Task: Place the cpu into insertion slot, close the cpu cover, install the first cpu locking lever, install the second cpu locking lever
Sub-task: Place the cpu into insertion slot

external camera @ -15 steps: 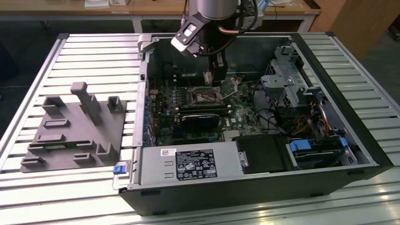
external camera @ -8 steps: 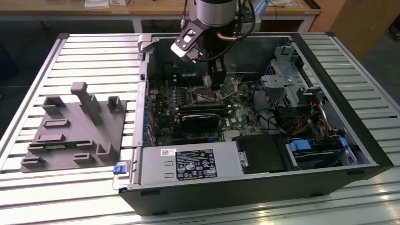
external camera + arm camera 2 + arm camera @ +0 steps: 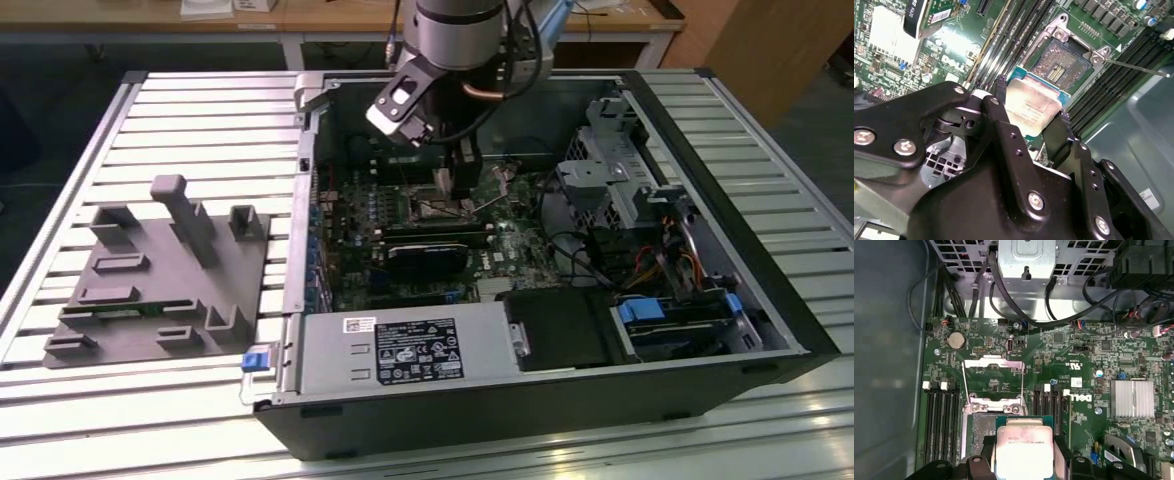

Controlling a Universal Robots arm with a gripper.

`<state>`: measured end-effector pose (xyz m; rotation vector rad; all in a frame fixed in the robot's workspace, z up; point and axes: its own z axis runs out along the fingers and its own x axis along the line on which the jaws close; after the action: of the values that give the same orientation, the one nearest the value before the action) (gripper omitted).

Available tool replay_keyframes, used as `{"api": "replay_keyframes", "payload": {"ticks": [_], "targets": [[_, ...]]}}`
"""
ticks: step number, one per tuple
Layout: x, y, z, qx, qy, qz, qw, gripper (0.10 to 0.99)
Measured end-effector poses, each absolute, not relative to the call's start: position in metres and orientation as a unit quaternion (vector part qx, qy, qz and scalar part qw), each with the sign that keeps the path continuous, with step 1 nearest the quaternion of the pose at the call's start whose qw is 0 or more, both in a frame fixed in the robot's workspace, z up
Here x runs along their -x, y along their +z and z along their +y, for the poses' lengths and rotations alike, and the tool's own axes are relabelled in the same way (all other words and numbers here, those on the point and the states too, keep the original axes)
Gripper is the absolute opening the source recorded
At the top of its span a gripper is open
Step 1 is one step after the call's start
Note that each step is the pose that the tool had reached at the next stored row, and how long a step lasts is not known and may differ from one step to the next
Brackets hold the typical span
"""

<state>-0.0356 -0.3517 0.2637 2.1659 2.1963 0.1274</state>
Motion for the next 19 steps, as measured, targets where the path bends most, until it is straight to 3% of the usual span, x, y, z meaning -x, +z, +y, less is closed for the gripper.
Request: {"api": "replay_keyframes", "payload": {"ticks": [19], "targets": [[0.038,0.232,-0.346,-0.698,0.042,0.714,0.030,0.541]]}}
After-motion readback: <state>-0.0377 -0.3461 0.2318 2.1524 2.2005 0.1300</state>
